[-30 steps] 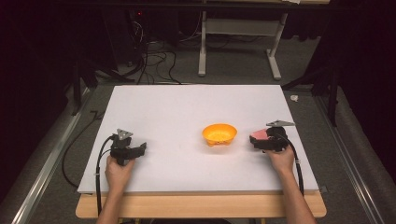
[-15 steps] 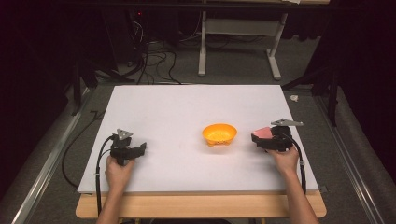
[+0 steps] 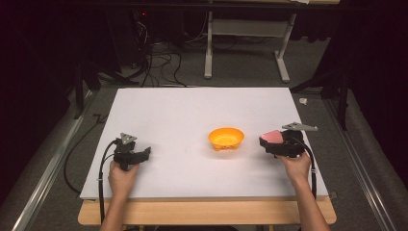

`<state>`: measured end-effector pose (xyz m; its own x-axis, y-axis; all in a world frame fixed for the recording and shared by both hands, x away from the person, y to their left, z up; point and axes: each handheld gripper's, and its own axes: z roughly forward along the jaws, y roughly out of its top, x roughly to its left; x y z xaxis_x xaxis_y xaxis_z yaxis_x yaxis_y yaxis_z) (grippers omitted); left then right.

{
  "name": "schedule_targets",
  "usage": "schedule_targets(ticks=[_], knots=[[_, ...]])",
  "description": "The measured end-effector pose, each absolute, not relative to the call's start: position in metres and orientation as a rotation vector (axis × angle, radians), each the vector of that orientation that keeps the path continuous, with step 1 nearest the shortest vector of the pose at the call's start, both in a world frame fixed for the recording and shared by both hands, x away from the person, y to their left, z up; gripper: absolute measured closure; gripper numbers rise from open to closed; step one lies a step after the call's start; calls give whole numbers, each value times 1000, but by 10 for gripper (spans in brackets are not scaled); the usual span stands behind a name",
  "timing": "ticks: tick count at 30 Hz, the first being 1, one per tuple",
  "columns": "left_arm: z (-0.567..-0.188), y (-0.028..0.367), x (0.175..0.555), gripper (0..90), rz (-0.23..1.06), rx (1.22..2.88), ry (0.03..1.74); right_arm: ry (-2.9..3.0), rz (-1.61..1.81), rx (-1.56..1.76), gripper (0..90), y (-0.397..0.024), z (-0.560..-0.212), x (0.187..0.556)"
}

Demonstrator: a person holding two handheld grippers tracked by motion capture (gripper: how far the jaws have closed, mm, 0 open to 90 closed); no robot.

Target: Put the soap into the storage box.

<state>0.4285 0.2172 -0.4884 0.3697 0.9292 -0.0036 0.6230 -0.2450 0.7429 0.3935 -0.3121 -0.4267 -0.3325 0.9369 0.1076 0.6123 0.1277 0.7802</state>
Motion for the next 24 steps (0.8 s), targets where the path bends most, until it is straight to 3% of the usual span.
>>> schedule_targets(ticks=[24], knots=[[-488, 217, 428, 272, 592, 1970, 1338, 2062, 1118, 1445, 137, -292, -408, 382]])
